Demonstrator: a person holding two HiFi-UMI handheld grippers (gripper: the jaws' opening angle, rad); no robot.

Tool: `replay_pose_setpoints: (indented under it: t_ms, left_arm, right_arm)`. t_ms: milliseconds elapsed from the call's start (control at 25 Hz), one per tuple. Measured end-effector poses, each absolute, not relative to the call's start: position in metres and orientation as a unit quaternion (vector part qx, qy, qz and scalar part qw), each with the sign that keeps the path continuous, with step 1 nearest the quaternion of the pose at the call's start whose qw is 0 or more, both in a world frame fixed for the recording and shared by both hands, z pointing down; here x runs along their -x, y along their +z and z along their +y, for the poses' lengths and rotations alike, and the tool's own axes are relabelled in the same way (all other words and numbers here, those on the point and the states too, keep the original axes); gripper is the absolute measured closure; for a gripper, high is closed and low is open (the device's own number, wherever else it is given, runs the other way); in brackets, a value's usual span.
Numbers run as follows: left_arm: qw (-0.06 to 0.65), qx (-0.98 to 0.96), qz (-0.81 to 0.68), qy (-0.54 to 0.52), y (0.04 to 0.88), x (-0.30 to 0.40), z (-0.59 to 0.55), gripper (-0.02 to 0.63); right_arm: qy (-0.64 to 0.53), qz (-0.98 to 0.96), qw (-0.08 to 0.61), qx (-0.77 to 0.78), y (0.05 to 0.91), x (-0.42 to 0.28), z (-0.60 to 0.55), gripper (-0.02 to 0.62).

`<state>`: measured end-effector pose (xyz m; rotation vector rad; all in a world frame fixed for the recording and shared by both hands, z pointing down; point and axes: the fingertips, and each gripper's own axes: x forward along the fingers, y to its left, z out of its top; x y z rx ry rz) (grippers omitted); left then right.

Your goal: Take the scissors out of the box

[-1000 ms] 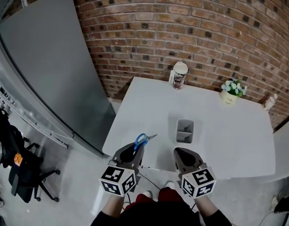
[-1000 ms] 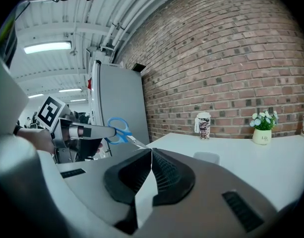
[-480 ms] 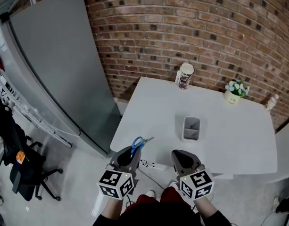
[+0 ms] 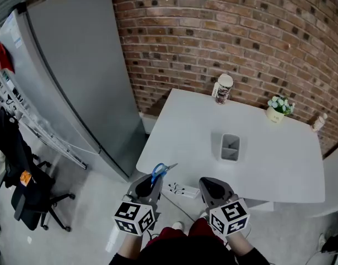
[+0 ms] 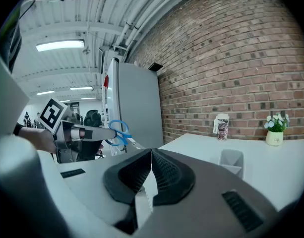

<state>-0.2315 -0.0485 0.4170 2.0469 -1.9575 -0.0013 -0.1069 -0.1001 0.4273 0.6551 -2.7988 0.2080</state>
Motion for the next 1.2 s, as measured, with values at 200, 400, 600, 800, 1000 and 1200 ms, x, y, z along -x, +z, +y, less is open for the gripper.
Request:
replay_pose_setpoints:
  t_ms: [200,400,600,800,1000,1200]
  left_arm:
    - [0.150,-0.709,-0.689,-0.001,0.418,0.237,-0.033,0.558]
    - [0.147,-0.706,-0.693,0.001,0.418,0.240,-0.021,0.558]
    - [0.146,-0.702,-0.697,0.001,0.420,0.244,-0.013,0.558]
    - [0.146,-0.698,-0.701,0.005,0.424,0.250,-0.006,0.558]
    - [0.152,-0.690,-0.707,0.003,0.429,0.258,0.000,0.558]
    - [0.157,-0.684,-0.713,0.000,0.431,0.266,0.005,0.558]
  right_arm:
    - [0.064,-0.965,0.128,-0.218,0.425,0.113,-0.086,0.587]
    - [0.049,-0.968,0.132,-0.210,0.423,0.118,-0.073,0.588]
    - [0.046,-0.969,0.137,-0.201,0.426,0.125,-0.065,0.588]
    - [0.047,-0.970,0.142,-0.193,0.430,0.134,-0.059,0.588]
    - [0.047,-0.971,0.149,-0.180,0.435,0.145,-0.053,0.588]
    - [0.047,-0.973,0.154,-0.164,0.437,0.158,-0.048,0.588]
